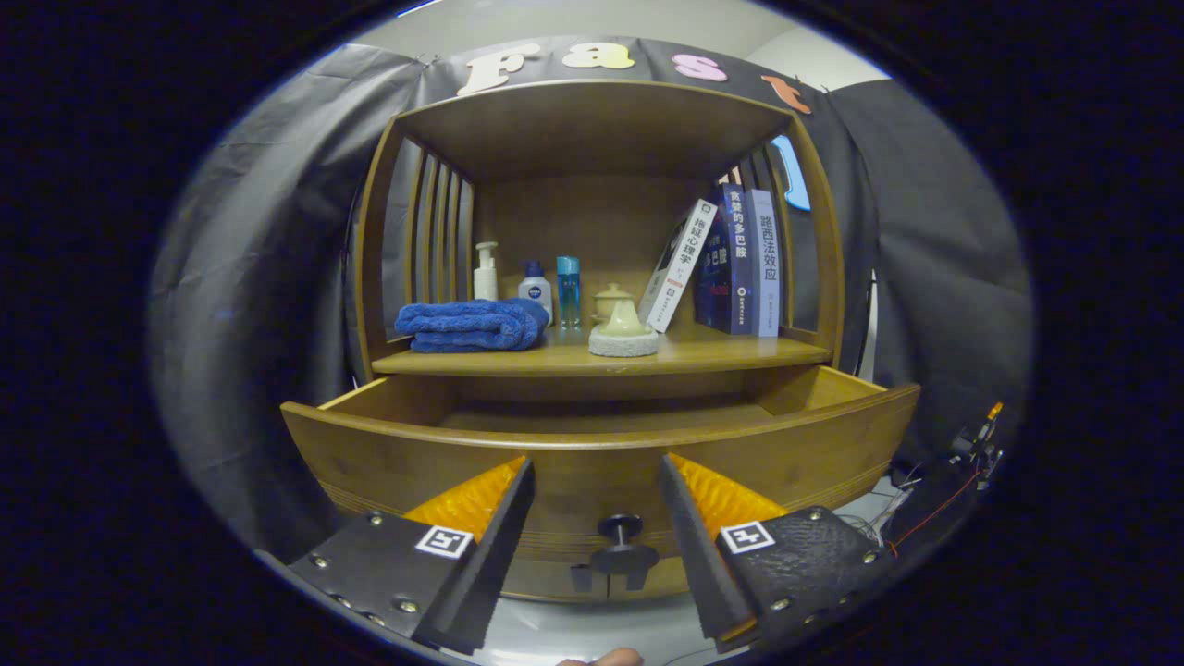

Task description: Pull open the drawer, take out the items inside it, and place them on the countertop above the cabinet.

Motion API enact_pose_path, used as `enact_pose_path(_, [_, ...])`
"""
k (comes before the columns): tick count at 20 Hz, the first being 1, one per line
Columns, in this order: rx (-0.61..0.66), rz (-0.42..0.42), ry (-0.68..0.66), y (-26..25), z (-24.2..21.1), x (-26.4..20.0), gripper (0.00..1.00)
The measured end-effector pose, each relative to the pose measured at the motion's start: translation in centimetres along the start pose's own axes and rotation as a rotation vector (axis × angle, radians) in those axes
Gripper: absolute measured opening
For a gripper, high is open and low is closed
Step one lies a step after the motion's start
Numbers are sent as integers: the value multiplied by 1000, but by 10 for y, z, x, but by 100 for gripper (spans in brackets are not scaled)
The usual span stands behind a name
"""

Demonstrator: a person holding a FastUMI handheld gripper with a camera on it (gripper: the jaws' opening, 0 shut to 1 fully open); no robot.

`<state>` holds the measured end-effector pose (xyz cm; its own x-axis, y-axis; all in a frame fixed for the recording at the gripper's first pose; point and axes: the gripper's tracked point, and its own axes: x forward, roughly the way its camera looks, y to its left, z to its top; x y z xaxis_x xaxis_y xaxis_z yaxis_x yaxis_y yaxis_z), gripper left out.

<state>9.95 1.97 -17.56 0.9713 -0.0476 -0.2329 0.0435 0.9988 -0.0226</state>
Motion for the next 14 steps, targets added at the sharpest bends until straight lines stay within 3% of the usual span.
enact_pose_path(14, [49,5,13,5,12,81,83])
